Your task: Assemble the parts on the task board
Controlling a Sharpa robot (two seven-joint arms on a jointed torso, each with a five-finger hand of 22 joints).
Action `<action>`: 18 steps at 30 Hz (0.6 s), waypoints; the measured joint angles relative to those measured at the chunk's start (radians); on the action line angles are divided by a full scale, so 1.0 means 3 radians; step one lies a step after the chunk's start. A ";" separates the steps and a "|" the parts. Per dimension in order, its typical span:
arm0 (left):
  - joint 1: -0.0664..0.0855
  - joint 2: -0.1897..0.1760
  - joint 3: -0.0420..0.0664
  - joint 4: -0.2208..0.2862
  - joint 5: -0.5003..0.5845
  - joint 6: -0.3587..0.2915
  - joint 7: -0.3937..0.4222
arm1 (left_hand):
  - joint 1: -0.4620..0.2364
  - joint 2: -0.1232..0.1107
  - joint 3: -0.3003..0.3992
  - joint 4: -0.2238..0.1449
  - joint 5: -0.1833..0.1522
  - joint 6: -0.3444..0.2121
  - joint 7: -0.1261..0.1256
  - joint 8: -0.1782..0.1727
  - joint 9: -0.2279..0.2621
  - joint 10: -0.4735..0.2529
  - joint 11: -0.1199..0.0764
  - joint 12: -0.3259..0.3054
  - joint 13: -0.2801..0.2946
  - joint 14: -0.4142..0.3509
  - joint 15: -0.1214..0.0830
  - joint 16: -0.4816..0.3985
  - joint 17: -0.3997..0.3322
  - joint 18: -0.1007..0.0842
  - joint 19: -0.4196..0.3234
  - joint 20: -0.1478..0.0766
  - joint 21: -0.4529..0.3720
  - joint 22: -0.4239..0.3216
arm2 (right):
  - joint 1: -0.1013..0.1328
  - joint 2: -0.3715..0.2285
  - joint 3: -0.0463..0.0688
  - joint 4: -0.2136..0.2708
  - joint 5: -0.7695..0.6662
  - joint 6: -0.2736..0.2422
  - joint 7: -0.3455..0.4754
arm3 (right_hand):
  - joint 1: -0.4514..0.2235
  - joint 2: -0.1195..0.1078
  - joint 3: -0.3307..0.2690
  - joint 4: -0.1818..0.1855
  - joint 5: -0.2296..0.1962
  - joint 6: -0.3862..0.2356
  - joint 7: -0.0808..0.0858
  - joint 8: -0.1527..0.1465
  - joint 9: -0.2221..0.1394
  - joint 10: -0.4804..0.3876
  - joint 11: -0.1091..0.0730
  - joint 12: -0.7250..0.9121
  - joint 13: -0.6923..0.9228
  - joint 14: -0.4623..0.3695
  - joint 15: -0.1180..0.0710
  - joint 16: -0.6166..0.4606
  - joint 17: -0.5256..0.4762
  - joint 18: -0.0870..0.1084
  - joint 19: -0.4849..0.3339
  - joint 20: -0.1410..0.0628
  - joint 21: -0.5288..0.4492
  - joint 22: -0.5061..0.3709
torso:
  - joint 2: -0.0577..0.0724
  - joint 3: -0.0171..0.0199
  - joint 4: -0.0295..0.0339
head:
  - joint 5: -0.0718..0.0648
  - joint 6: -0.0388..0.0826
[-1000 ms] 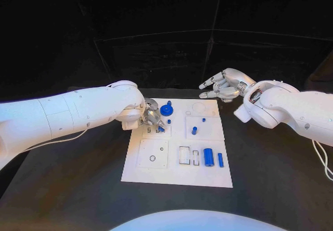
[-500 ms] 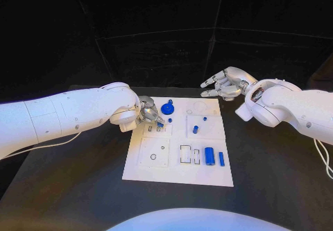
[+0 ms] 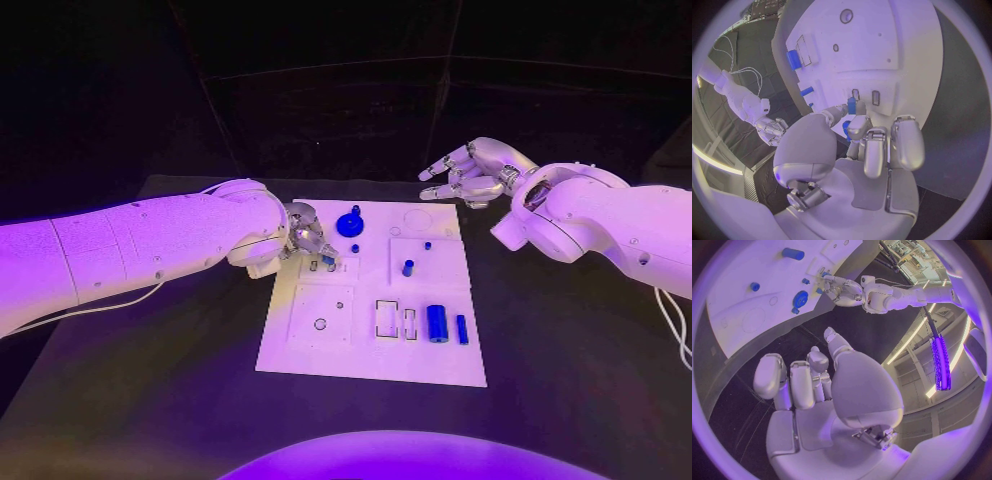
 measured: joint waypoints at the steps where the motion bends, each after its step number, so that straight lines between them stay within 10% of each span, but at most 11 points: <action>1: -0.0004 0.0001 0.0000 -0.0002 -0.0016 0.0000 0.0000 | 0.0000 0.0000 0.0001 -0.0001 0.0000 0.0000 0.0000 0.0000 0.0001 0.0006 -0.0006 0.0000 0.0000 0.0000 0.0000 0.0000 0.0000 0.0000 0.0000 0.0000 0.0000 0.0000 | 0.0000 0.0000 0.0000 0.0000 0.0000 -0.0001 0.0000 | 0.0000 0.0000 0.0000 0.0000 0.0000 0.0000 0.0000 0.0000 0.0000 0.0000 0.0000 0.0000 -0.0006 0.0000 0.0000 0.0000 -0.0005 0.0000 0.0000 0.0000 0.0000 -0.0005 | 0.0000 0.0000 -0.0002 | 0.0000 -0.0001; 18: -0.0033 0.0032 0.0003 -0.0024 -0.0174 0.0028 0.0000 | -0.0004 -0.0003 0.0037 -0.0038 -0.0016 -0.0008 -0.0007 0.0000 0.0004 0.0017 -0.0006 0.0000 0.0000 0.0000 0.0000 0.0000 0.0000 0.0000 0.0000 0.0000 0.0000 0.0004 | 0.0000 0.0005 0.0000 -0.0014 0.0000 -0.0028 0.0016 | 0.0000 0.0000 -0.0018 -0.0001 0.0000 0.0000 0.0000 0.0000 0.0000 -0.0012 -0.0012 -0.0088 -0.0084 0.0000 0.0000 -0.0026 -0.0068 0.0000 -0.0024 0.0000 -0.0021 -0.0071 | 0.0004 -0.0003 -0.0002 | 0.0010 -0.0014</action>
